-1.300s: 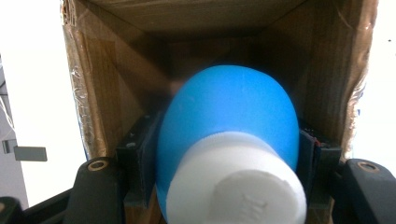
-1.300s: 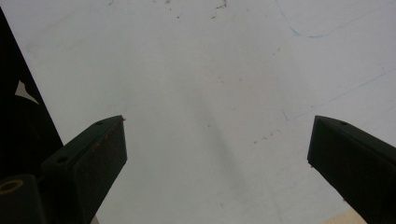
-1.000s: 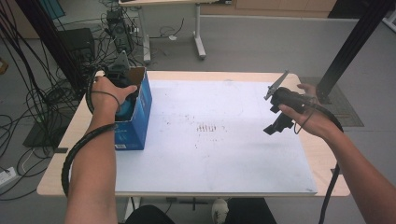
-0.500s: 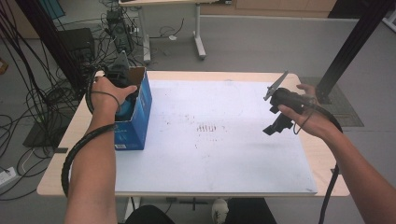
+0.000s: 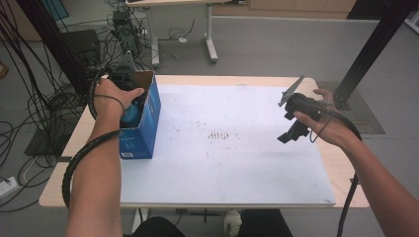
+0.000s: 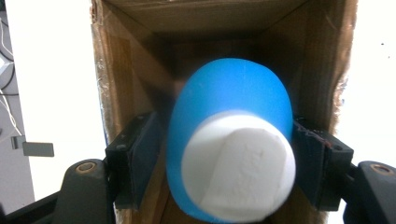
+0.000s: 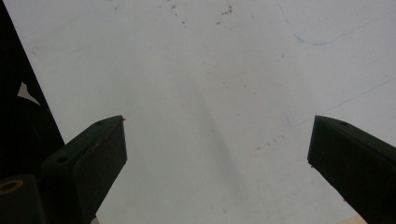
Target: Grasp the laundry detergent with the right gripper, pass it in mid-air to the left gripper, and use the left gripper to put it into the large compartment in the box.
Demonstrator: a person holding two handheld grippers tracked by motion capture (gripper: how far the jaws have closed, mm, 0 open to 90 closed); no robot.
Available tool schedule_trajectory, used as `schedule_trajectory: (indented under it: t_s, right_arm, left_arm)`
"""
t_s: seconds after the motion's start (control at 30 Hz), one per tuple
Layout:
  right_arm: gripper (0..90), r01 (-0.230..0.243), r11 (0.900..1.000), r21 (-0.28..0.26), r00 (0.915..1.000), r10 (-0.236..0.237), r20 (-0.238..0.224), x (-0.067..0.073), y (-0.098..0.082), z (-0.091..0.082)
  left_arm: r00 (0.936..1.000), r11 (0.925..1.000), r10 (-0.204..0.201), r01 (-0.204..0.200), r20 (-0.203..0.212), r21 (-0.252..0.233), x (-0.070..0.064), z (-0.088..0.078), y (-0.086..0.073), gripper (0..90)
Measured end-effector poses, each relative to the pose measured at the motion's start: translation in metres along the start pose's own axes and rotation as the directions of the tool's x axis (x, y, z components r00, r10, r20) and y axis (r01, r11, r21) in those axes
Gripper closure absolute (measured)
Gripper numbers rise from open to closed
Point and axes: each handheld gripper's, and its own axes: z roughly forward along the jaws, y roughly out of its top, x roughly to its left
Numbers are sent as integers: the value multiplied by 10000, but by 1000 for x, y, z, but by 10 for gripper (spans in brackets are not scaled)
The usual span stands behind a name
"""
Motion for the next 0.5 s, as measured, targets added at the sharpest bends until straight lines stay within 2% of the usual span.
schedule_trajectory:
  t_s: [0.13, 0.5]
  right_arm:
    - [46, 15, 10000, -57, 10000, -15, 8, 0, 1, -1]
    - [46, -64, 9998, -196, 10000, 65, 35, 1, -1, -5]
  left_arm:
    - [9998, 10000, 5, -7, -193, -87, -1, -9, -1, 273]
    - [9998, 9986, 45, -36, 176, -533, -1, -39, -10, 223]
